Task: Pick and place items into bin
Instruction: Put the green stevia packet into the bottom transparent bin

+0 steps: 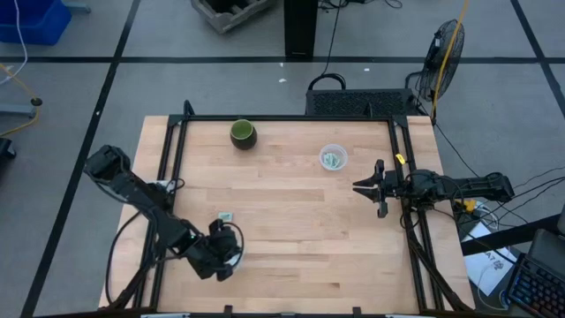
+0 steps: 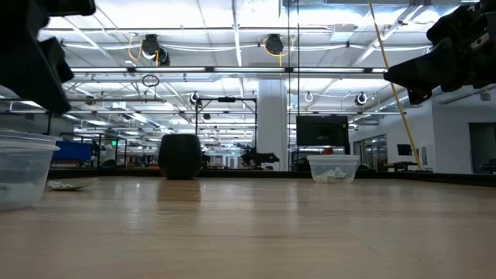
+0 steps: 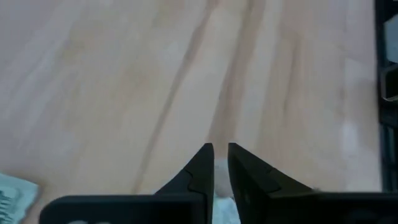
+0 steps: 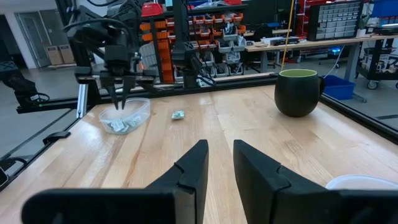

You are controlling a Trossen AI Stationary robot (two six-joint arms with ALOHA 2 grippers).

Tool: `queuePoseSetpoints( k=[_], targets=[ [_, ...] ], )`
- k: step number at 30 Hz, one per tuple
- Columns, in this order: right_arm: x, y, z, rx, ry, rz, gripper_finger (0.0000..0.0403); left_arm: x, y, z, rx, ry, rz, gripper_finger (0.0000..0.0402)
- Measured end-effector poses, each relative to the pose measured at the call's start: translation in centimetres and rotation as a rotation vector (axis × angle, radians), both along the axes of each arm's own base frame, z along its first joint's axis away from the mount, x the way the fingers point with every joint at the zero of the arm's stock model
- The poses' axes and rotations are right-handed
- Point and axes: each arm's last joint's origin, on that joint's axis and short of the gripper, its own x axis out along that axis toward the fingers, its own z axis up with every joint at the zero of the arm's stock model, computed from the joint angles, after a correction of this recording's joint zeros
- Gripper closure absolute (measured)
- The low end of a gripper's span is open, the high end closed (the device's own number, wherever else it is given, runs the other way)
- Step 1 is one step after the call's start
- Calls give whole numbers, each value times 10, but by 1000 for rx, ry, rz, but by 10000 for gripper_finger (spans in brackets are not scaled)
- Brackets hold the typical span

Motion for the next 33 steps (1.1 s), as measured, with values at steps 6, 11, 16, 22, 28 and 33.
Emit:
queuePoseSetpoints(
  k=[6,11,16,22,28,33],
  targets=[
    [0,0,0,0,0,0,334,14,23,-1,33,1,124,324],
    [0,0,0,0,0,0,334,24,48,-4,60,52,231,294],
    [0,0,0,0,0,0,334,17,75,-11,154,206,349,260],
    [0,0,0,0,0,0,334,5,95,-14,189,349,530,224],
    [0,0,0,0,0,0,334,7,94,-15,102,361,549,207],
    [0,0,0,0,0,0,334,11,91,-15,26,365,527,206]
  ],
)
